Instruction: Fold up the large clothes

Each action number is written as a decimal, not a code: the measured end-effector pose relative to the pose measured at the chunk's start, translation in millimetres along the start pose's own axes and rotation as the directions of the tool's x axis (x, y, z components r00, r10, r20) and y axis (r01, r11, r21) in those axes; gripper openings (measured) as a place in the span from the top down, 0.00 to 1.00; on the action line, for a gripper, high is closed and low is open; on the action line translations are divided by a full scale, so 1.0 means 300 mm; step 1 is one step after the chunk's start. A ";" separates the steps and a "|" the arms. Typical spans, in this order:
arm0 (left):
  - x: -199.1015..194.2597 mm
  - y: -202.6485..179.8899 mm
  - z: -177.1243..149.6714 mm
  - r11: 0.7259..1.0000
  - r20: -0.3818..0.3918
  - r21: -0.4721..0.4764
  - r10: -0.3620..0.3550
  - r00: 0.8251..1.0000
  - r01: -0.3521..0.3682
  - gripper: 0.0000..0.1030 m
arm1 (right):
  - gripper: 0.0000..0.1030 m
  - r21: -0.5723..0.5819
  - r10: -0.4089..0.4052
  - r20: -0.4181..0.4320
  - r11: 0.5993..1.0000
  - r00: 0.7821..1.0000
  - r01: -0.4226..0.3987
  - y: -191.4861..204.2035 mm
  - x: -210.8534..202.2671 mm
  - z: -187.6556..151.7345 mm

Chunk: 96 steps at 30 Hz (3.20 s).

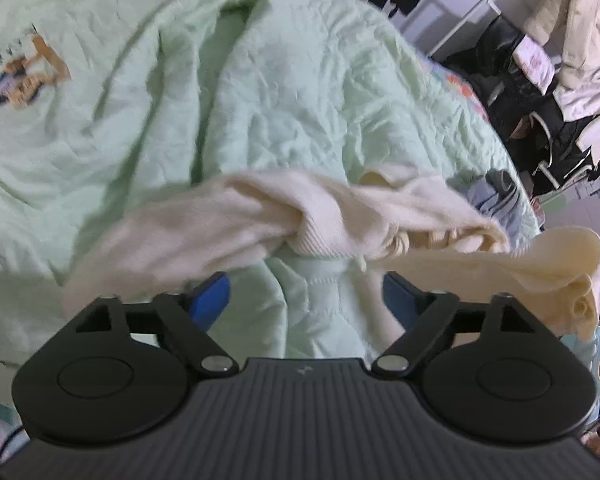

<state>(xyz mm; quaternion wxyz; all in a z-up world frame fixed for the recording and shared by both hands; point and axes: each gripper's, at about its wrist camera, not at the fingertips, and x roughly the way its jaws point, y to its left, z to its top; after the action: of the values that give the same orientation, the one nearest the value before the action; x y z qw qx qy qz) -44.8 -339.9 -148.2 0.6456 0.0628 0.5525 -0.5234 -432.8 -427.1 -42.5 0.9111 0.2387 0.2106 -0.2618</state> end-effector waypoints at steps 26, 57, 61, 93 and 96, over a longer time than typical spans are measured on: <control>0.203 -0.303 0.107 0.873 -0.014 0.427 0.267 0.964 -0.236 0.13 | 0.48 -0.409 -0.166 -0.127 0.907 0.978 0.100 0.050 0.347 0.149; 0.267 -0.311 0.233 0.935 -0.006 0.320 0.163 0.987 -0.153 0.11 | 0.86 -0.070 -0.728 -0.032 0.685 0.684 0.725 -0.477 0.300 0.172; 0.360 -0.387 0.238 0.903 -0.093 0.418 0.150 0.984 -0.098 0.02 | 0.63 -0.056 -0.741 -0.107 0.670 0.663 0.740 -0.517 0.335 0.119; 0.620 -0.608 0.279 0.739 0.059 0.621 0.291 0.955 -0.263 0.85 | 0.94 -0.188 -0.172 -0.235 0.974 0.957 0.129 -0.262 0.841 0.270; 0.521 -0.604 0.366 0.759 0.194 0.543 0.303 0.933 -0.359 0.85 | 0.95 -0.230 -0.170 -0.131 0.963 0.977 0.136 -0.238 0.809 0.325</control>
<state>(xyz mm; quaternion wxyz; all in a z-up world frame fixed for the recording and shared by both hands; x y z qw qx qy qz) -133.5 -587.6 -137.9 0.7044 0.3247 0.3196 -0.5443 -260.8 -625.1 -111.6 0.8905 0.1383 0.3239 -0.2880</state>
